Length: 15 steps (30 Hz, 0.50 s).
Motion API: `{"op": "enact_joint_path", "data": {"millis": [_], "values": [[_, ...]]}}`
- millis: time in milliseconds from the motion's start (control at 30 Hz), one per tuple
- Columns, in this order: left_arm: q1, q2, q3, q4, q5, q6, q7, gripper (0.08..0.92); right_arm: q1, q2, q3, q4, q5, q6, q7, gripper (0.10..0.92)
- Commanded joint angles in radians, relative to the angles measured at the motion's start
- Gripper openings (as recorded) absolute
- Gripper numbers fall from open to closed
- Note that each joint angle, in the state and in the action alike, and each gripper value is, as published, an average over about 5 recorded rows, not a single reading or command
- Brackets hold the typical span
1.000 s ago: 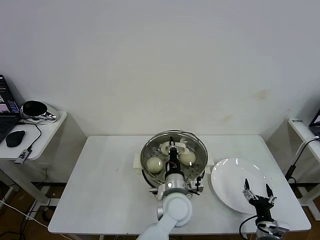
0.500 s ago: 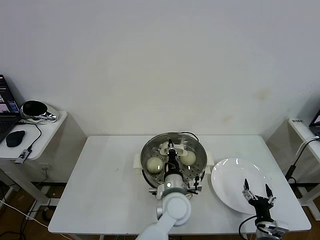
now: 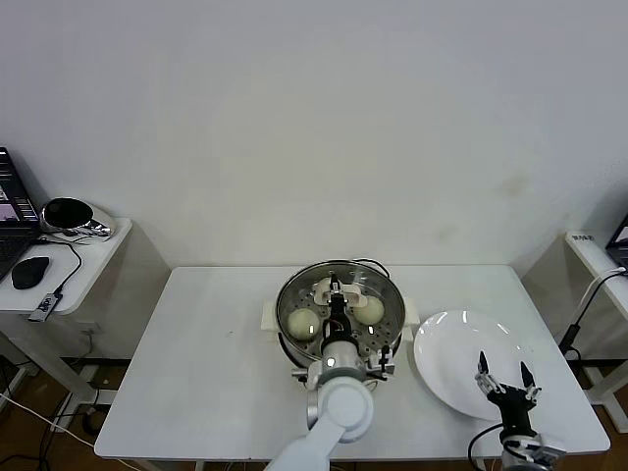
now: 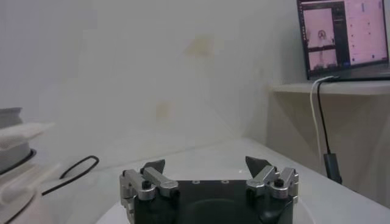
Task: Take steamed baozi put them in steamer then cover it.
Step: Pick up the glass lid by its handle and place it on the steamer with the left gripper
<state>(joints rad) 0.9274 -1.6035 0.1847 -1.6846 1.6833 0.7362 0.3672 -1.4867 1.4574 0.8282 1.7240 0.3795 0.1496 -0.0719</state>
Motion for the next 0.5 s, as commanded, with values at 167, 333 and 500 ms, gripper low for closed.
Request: {"op": "enact_joint_path", "data": {"millis": [167, 333, 500], "values": [[0.01, 0.002, 0.005, -0.001, -0.044, 0.041, -0.053, 0.134, 0.0, 0.001, -0.002, 0.001, 0.0, 0.001, -0.001, 0.823], [0.027, 0.005, 0.016, -0.045, -0.043, 0.041, -0.029, 0.216, -0.001, 0.0, -0.001, 0.001, 0.0, 0.001, -0.001, 0.823], [0.045, 0.014, 0.03, -0.109, -0.037, 0.041, -0.002, 0.355, -0.001, 0.0, 0.0, 0.002, 0.0, 0.001, -0.001, 0.823]]}}
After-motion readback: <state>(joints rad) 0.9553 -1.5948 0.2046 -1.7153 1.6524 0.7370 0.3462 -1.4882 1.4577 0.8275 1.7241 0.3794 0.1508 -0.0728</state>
